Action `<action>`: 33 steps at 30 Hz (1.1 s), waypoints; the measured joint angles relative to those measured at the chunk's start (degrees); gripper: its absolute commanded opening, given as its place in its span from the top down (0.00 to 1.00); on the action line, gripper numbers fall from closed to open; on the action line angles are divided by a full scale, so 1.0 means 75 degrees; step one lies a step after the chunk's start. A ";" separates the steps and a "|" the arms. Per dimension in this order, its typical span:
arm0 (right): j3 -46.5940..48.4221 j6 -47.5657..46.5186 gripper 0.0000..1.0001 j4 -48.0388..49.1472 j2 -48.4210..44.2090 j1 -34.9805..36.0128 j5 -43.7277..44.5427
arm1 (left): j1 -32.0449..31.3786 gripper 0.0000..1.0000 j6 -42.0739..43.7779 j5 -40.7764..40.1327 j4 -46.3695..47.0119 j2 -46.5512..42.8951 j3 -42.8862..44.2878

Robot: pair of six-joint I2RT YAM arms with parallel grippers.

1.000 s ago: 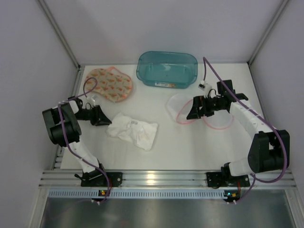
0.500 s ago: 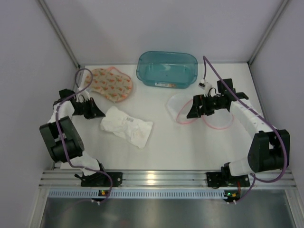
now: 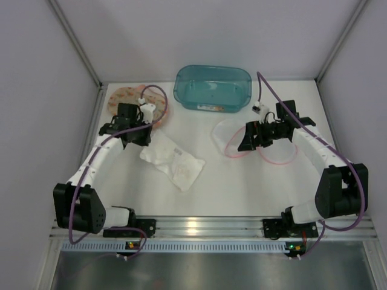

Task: Place the bra in the laundry bag and zip it closed
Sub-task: Adjust the bra at the center of the board.

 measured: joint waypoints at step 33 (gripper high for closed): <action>-0.0472 0.6000 0.56 0.6330 0.2903 0.3348 -0.1020 | -0.2573 1.00 -0.0560 -0.3363 0.0562 0.1227 0.0245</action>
